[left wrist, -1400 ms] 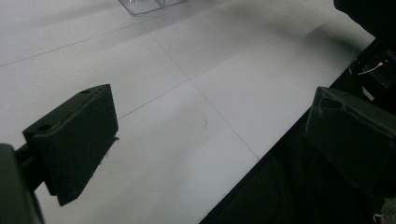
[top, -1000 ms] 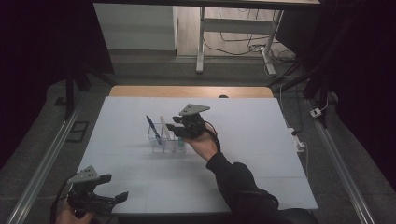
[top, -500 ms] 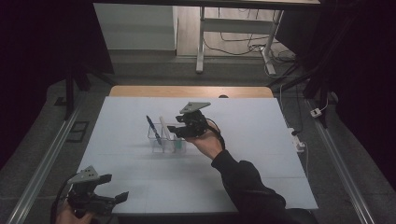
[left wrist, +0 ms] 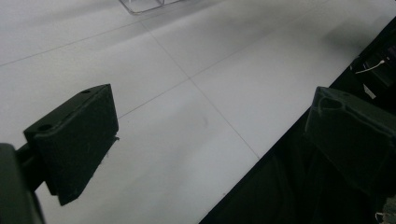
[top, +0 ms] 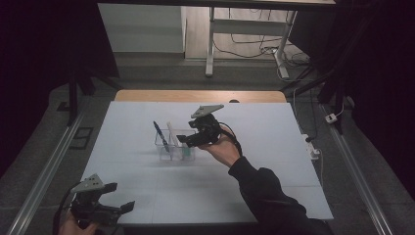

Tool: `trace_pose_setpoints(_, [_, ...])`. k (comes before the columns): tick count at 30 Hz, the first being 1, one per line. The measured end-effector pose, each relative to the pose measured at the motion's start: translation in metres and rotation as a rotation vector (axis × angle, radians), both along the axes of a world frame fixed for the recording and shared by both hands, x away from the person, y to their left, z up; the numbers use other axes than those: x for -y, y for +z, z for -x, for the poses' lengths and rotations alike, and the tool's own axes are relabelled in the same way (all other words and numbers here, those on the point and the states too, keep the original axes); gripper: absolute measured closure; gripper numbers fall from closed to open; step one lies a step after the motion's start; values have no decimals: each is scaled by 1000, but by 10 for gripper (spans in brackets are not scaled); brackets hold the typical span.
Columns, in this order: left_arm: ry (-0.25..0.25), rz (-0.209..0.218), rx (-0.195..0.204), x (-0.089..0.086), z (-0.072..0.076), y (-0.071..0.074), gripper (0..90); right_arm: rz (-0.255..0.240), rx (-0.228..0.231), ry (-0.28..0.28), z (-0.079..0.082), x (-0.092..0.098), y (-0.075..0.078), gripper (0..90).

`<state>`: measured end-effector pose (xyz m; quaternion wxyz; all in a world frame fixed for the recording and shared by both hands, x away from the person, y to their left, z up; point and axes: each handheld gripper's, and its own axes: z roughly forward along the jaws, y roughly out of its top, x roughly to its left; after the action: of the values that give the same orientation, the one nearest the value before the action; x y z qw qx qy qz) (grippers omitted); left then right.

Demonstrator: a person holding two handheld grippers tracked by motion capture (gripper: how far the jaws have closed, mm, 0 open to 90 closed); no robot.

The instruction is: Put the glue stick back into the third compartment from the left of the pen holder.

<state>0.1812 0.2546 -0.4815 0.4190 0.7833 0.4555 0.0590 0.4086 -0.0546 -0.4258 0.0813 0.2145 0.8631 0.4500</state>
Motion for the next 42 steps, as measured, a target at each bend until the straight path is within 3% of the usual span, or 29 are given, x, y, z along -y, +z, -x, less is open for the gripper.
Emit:
trace_pose_setpoints(4, [-1,3,1,0,0,0,26,-14,-16,5,0,5,1,204])
trace_pose_setpoints(14, [-2,3,-2,0,-1,0,26,38,-3,21,4,23,3,143])
trace_pose_setpoints(28, [-2,5,-3,0,-1,0,25,67,-26,59,20,45,8,13])
trace_pose_setpoints(42, [-2,8,-4,-1,-1,0,25,79,-46,57,31,73,9,0])
